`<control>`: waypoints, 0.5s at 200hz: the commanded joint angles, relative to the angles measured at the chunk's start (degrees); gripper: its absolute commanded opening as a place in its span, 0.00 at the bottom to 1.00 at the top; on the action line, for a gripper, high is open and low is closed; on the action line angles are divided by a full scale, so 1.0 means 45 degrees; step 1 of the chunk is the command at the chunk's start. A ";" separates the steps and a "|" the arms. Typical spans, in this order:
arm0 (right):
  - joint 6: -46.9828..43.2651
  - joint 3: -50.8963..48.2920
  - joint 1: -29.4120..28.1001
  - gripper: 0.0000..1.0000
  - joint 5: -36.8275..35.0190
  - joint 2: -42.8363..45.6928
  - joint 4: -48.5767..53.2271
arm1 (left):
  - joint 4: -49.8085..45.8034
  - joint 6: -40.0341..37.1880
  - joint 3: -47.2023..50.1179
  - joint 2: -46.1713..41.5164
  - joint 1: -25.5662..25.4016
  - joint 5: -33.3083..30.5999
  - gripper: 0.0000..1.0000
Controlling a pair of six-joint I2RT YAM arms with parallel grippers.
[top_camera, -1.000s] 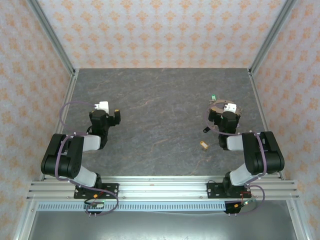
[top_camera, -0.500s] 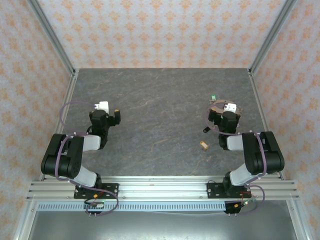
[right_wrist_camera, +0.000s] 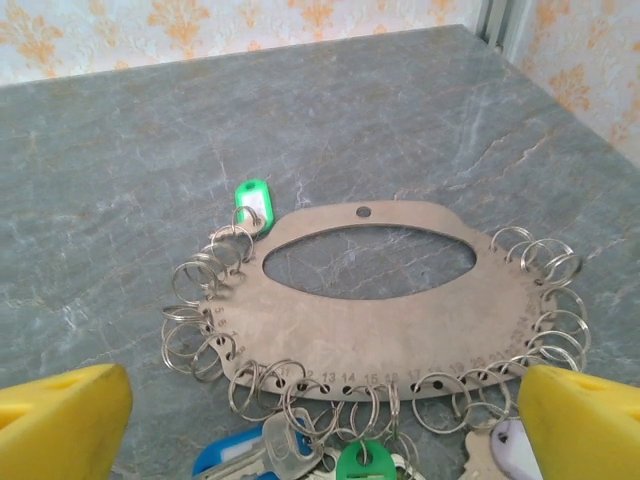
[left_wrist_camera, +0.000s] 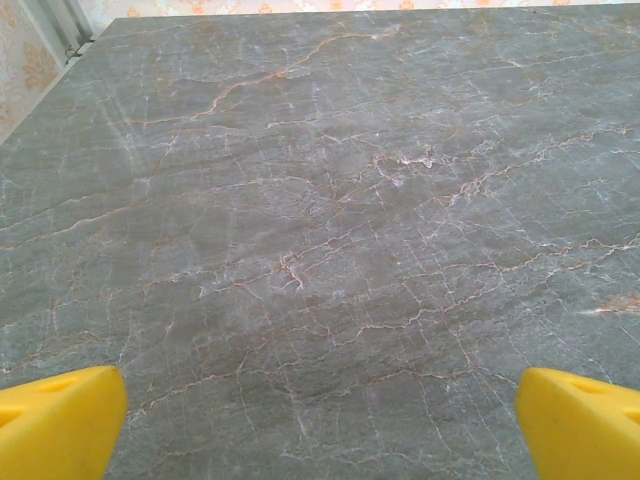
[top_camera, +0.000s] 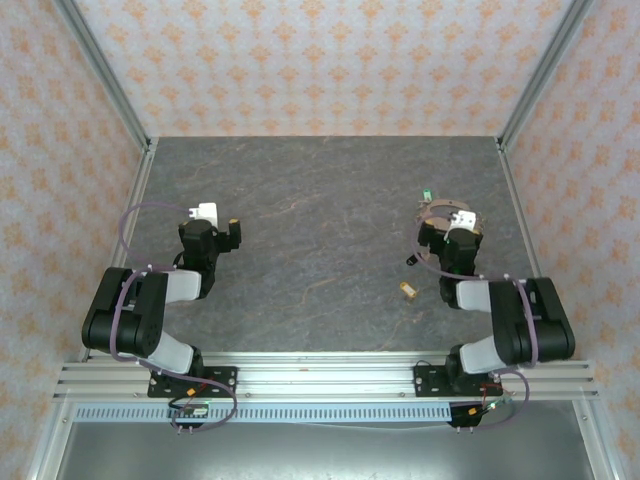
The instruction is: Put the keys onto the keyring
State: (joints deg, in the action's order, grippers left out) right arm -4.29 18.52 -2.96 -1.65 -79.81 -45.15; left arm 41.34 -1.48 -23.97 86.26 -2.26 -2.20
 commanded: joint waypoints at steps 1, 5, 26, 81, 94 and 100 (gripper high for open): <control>0.0983 0.1312 -0.0030 0.99 -0.0783 0.2126 0.4241 | -0.0164 -0.0016 -0.0300 -0.0204 -0.0038 -0.0154 1.00; 0.1198 0.1654 -0.0031 0.99 -0.0942 0.2373 0.5215 | -0.0133 -0.0006 -0.0314 -0.0199 -0.0044 -0.0137 1.00; 0.2105 0.2347 0.0032 0.99 -0.0371 0.3244 0.7840 | -0.1839 -0.0068 -0.1021 -0.0800 -0.0063 0.0029 1.00; 0.3439 0.2440 0.0131 0.99 0.0549 0.4716 0.9544 | -0.3801 0.1853 -0.0565 -0.4405 0.0164 -0.1309 1.00; 0.3493 0.3043 0.0131 0.99 0.1108 0.4422 1.0367 | -0.4232 0.2011 -0.0556 -0.5524 0.0156 -0.1234 1.00; 0.3549 0.3395 0.0131 0.99 0.1112 0.4181 1.0848 | -0.4471 0.2075 -0.0608 -0.5899 0.0165 -0.1223 1.00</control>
State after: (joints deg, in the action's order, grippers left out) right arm 8.34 29.36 -2.79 -1.26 -59.24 -7.01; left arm 25.65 4.03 -29.58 69.60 -2.09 -5.85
